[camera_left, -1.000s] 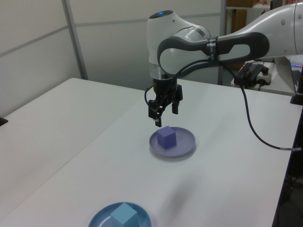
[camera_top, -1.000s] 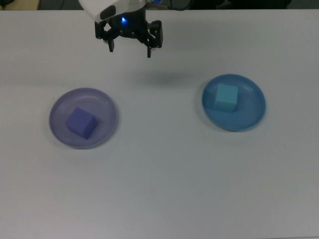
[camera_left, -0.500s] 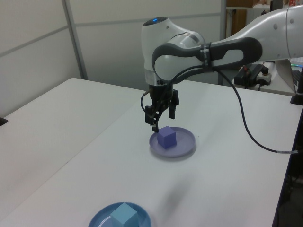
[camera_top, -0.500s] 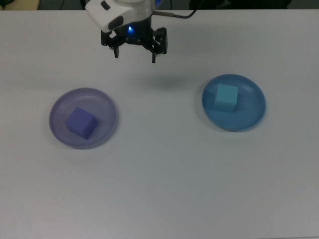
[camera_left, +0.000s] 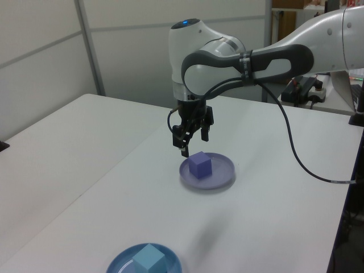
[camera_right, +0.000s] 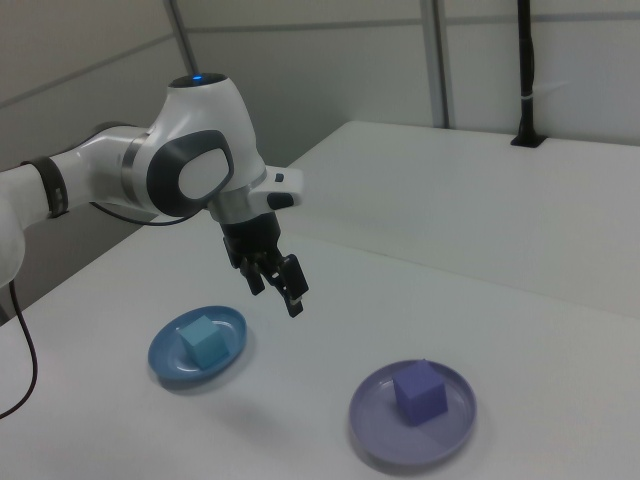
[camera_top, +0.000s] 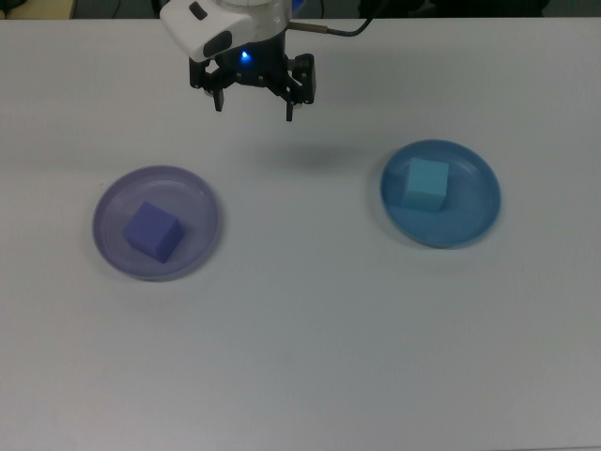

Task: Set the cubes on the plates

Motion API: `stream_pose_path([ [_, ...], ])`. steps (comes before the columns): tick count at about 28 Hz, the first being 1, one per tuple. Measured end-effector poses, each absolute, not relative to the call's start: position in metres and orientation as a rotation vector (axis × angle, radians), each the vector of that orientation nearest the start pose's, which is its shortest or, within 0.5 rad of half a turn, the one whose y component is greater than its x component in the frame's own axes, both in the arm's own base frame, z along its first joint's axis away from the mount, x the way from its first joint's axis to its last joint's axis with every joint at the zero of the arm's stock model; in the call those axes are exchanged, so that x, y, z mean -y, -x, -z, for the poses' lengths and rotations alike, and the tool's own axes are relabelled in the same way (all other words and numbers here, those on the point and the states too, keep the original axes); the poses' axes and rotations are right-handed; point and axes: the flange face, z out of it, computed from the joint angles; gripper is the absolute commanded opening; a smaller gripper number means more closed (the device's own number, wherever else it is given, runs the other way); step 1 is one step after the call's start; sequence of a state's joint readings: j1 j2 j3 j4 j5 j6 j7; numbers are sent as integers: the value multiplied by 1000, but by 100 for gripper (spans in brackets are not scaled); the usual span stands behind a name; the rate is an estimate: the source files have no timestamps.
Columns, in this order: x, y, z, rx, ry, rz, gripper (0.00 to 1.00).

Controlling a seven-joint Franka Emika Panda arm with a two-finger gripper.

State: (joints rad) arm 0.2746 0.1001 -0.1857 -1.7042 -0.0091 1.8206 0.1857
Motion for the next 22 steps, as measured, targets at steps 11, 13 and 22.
stream_pose_path([
  [11,-47,-594,-526,-172,3162,34,100],
  [13,-46,-594,-526,-176,3162,34,100],
  [22,-45,-594,-525,-178,3162,32,100],
])
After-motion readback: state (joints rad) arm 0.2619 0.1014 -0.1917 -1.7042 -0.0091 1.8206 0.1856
